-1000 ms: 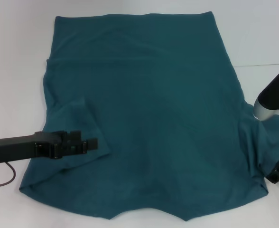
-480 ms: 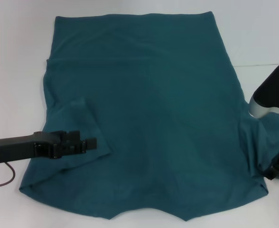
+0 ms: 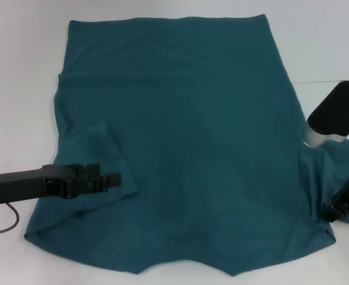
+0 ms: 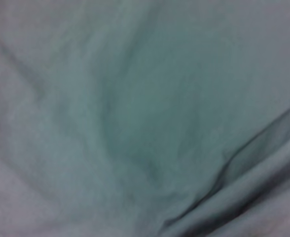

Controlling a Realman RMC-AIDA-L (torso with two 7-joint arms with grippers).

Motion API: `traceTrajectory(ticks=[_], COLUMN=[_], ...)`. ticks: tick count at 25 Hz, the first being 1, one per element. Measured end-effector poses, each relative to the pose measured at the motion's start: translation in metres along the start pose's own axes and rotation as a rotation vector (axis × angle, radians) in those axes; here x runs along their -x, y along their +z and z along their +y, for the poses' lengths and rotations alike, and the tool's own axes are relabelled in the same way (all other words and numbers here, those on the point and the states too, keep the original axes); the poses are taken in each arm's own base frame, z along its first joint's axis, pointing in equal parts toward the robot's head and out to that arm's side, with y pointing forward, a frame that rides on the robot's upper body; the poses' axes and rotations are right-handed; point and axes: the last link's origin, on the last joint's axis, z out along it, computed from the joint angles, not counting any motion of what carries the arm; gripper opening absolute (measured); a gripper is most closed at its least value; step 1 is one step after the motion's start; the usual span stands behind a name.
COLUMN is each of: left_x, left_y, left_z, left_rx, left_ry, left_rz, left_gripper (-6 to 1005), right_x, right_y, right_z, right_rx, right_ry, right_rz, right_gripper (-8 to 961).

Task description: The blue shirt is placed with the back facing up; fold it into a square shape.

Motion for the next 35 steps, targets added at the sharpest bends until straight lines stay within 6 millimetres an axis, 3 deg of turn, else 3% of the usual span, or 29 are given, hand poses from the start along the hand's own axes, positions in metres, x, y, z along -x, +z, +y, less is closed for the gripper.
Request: traceTrajectory(ticks=[6, 12, 17, 22, 29, 35], left_x=[0.000, 0.000, 0.000, 0.002, 0.007, 0.011], left_y=[0.000, 0.000, -0.001, -0.002, -0.005, -0.006], left_z=[0.000, 0.000, 0.000, 0.000, 0.000, -0.001], left_rx=[0.000, 0.002, 0.001, -0.002, -0.003, -0.006], left_ry=[-0.001, -0.001, -0.004, -0.006, -0.017, -0.028], left_rz=[0.000, -0.001, -0.001, -0.002, -0.004, 0.001], left_gripper=[848, 849, 849, 848, 847, 847], right_x=[0.003, 0.004, 0.003, 0.006, 0.015, 0.027], right_y=[0.001, 0.002, 0.002, -0.001, -0.011, -0.013], right_z=[-0.002, 0.001, 0.004, 0.008, 0.012, 0.029], right_rx=[-0.016, -0.010, -0.009, -0.026, -0.061, -0.083], right_ry=[0.004, -0.009, -0.020, -0.050, -0.089, -0.189], right_rz=[-0.020, -0.021, -0.012, -0.019, -0.058, -0.052], right_gripper=[484, 376, 138, 16, 16, 17])
